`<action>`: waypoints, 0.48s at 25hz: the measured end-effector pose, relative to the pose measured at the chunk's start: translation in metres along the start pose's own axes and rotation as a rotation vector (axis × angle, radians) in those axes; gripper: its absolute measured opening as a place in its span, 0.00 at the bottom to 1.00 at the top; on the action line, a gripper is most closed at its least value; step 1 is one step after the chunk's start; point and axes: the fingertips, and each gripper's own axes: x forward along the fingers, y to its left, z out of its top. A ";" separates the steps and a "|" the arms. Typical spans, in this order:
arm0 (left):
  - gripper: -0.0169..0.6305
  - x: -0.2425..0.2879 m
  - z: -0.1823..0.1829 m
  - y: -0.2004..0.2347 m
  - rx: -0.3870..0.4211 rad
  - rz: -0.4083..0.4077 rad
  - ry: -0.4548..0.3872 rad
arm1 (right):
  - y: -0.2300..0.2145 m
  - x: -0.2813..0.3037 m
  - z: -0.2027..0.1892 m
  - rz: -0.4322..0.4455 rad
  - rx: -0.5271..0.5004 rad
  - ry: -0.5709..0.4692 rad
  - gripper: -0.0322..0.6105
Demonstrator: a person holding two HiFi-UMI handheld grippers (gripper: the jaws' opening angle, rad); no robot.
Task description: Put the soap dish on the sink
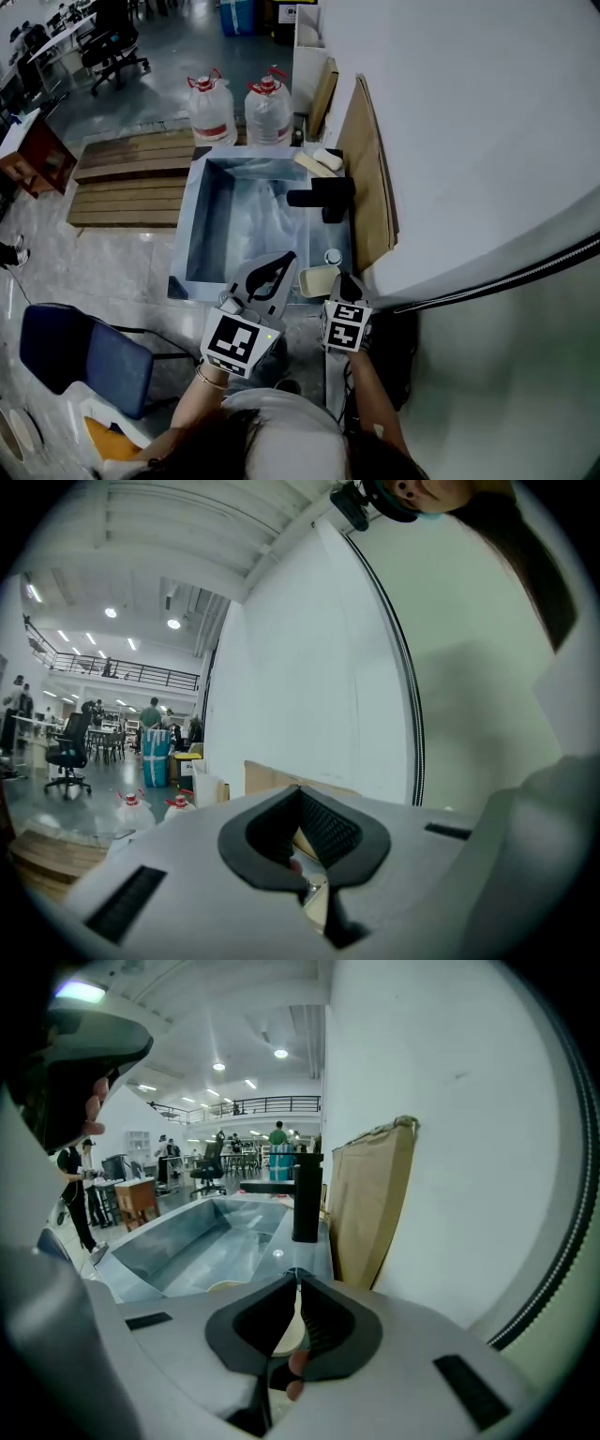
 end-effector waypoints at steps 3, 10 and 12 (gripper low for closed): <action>0.03 -0.002 0.004 -0.001 0.003 0.001 -0.010 | 0.002 -0.011 0.010 -0.002 -0.006 -0.033 0.11; 0.03 -0.014 0.015 -0.005 0.005 0.006 -0.037 | 0.008 -0.036 0.036 -0.011 -0.018 -0.106 0.11; 0.03 -0.017 0.018 -0.006 0.004 0.010 -0.043 | 0.009 -0.043 0.044 -0.013 -0.022 -0.132 0.11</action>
